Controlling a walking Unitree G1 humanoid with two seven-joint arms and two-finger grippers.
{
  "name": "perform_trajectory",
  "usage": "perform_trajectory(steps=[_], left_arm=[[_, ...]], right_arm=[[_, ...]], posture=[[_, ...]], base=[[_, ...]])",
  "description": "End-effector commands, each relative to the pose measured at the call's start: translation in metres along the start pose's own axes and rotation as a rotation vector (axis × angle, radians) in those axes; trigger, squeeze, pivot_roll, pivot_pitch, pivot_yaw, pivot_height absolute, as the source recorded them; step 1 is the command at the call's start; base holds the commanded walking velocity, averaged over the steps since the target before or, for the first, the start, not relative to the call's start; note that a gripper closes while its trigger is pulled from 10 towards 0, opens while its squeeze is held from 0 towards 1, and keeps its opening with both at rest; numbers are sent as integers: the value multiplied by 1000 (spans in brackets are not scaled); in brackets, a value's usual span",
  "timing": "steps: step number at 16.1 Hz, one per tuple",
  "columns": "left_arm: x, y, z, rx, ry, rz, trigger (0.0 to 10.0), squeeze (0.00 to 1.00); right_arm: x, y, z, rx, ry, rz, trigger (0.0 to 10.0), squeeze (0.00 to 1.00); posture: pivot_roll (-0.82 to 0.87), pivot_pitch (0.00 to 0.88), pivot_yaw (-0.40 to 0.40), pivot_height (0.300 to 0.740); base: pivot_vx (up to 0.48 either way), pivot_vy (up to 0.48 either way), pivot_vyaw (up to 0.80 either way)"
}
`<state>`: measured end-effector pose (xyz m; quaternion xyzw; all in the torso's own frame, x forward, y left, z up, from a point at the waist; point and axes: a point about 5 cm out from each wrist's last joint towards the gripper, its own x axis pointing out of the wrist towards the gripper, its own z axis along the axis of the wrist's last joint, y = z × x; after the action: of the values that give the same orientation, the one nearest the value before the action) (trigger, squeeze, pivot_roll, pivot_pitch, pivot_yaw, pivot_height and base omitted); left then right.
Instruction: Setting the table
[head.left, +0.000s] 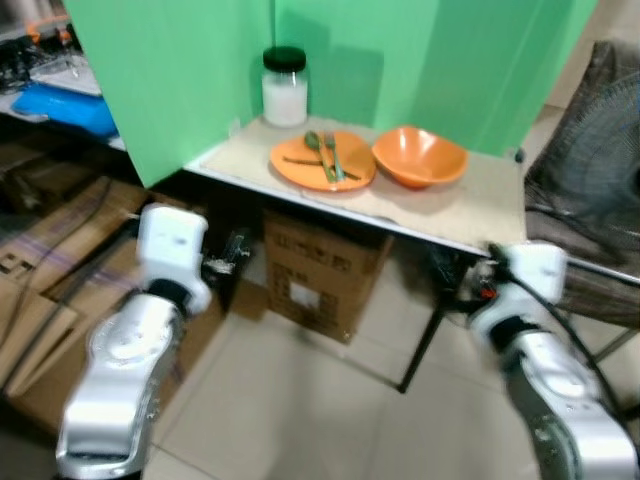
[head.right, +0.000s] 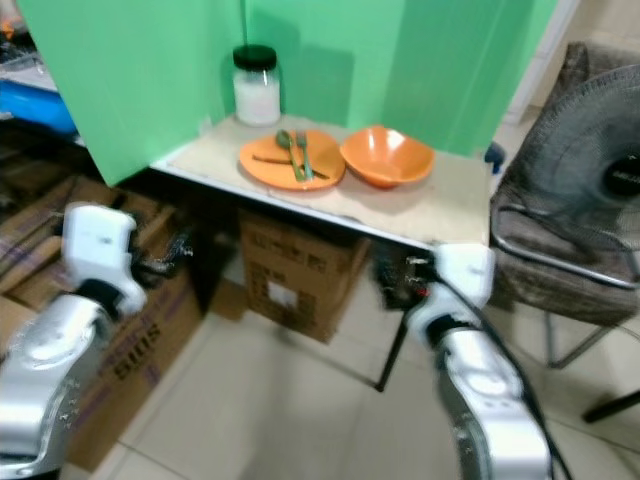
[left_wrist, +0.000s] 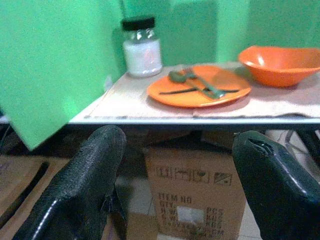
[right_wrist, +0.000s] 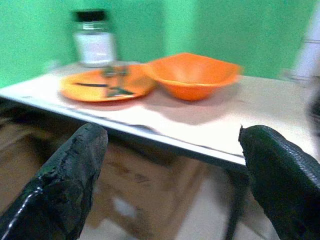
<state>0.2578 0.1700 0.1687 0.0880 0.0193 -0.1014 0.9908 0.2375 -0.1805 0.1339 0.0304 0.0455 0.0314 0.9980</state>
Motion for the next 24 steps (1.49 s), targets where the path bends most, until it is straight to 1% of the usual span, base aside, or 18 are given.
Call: perform_trajectory(steps=[1,4,10,11,12,13,16,24], left_arm=[[-1,8,0,9,-4,23,10000,0],[-1,8,-2,1,-5,27,10000,0],[-1,7,-2,-1,-13,18,10000,0],[0,7,-1,-5,-18,23,10000,0],[1,7,-1,-5,-23,26,10000,0],[1,6,0,-9,-27,30,10000,0],[-3,7,-3,-12,-17,29,10000,0],[2,8,0,-4,-23,13,10000,0]], right_arm=[[1,2,2,-2,-25,-6,10000,0],[-2,2,0,9,-37,8,10000,0],[-1,3,-3,16,-36,19,10000,0],[2,2,-3,-25,-26,18,10000,0],[3,1,-4,-20,-7,24,10000,0],[4,2,-2,-12,-14,41,10000,0],[0,2,-2,27,-15,34,10000,0],[0,5,-3,31,-13,40,10000,0]], posture=[[98,0,-33,740],[93,0,-31,740],[96,0,-39,740],[92,0,-44,740],[90,0,-49,740],[84,0,-59,740],[76,0,-52,740],[76,0,-37,740]], base=[[266,0,0],[261,0,0],[262,0,0],[259,0,0],[259,0,800],[262,0,800],[260,0,0],[273,0,0]])
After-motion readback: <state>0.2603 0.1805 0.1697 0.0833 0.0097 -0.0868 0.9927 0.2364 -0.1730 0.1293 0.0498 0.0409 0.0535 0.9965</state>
